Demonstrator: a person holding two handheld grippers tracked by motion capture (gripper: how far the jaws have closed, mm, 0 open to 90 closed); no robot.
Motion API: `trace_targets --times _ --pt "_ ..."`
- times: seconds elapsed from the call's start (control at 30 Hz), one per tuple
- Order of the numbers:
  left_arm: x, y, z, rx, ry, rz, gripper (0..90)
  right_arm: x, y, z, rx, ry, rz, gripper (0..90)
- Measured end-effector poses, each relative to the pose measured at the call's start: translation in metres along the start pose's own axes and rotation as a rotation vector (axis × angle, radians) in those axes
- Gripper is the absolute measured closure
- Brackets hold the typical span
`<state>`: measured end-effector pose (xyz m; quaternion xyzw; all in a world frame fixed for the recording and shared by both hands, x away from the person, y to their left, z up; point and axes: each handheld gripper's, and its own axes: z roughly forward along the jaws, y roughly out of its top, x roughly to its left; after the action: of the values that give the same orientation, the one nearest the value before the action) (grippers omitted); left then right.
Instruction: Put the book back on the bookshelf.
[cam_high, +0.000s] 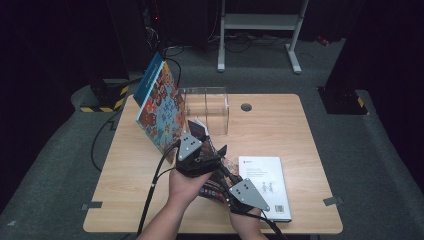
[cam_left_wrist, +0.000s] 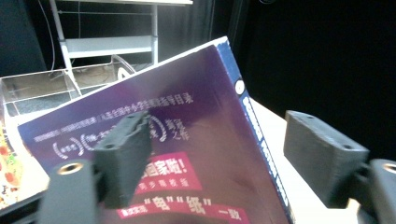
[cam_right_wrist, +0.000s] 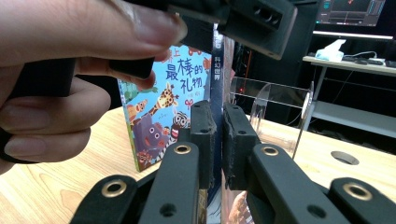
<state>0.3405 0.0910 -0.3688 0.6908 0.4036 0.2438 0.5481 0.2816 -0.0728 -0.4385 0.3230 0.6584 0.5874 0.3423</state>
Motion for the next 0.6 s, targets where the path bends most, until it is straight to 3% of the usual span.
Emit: trace_targets --times 0.17,0.47,0.6 --pt "0.002 0.0 -0.003 -0.008 0.018 0.008 36.9 0.004 0.001 0.0 -0.004 -0.006 -0.02 84.1" --pt "0.004 0.0 -0.003 0.003 0.039 0.022 42.9 0.01 0.0 0.003 0.003 0.004 -0.024 83.5" --pt "0.002 -0.001 -0.004 -0.004 0.061 0.037 50.5 0.014 0.0 0.004 0.001 0.008 -0.041 82.6"
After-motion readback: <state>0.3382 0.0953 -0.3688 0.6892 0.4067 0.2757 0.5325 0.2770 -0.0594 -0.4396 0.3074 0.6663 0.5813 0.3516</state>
